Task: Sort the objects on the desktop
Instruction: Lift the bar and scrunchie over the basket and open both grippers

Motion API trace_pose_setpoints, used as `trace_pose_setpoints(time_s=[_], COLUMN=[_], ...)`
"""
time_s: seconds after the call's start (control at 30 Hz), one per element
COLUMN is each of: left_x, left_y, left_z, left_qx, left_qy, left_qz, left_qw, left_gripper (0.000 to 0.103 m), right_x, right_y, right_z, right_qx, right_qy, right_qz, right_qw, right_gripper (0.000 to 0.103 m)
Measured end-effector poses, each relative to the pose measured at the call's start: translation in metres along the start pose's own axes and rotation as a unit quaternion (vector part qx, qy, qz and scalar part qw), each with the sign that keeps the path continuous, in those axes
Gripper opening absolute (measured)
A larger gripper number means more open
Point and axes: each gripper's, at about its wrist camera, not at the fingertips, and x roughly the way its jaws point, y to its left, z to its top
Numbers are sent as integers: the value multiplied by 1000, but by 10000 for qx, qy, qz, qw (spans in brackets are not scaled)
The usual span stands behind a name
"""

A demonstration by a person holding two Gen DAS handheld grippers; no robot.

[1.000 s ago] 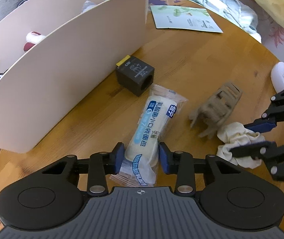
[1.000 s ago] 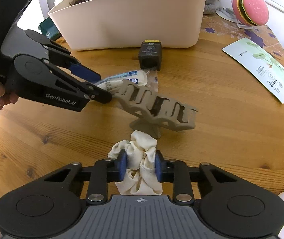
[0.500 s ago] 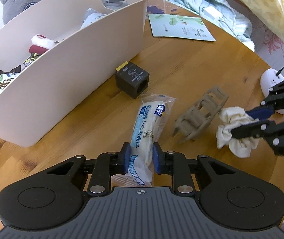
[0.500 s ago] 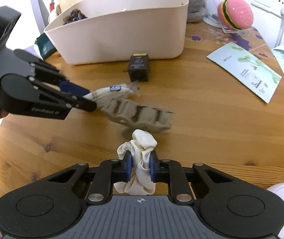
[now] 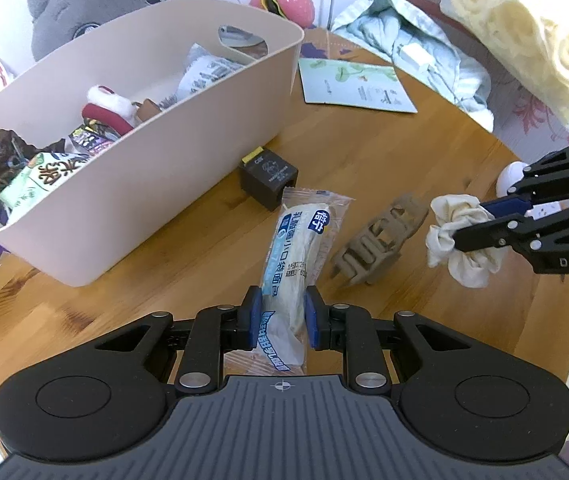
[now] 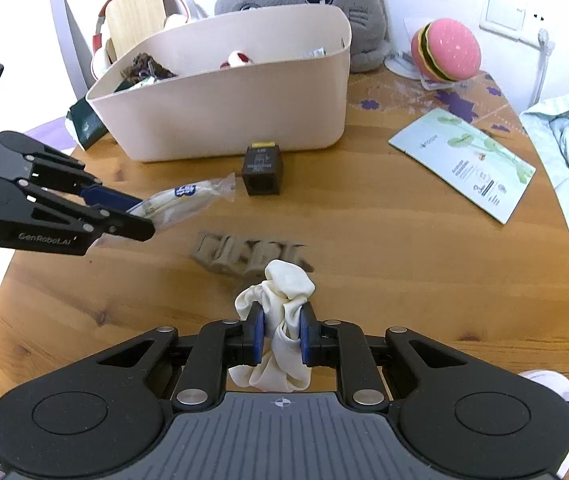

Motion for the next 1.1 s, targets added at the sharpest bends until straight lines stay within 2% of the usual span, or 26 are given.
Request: trace_pose_setpoints(time_s=[0.37, 0.6, 1.1], left_x=[-45, -75, -116], left_y=[10, 22, 71], left_z=[3, 15, 57], left_qx=[-199, -328, -850], left_qy=[-440, -790, -1413], left_qz=[-9, 114, 862], left_qw=[9988, 9963, 9825], left_gripper=[23, 23, 23], right_x=[-27, -46, -73], right_y=[5, 8, -4], right_z=[21, 44, 114], right_qx=[-61, -191, -534], right_qy=[-413, -719, -1467], right_qz=[-23, -62, -411], right_qw=[9991, 9972, 9869], right_gripper=[16, 16, 16])
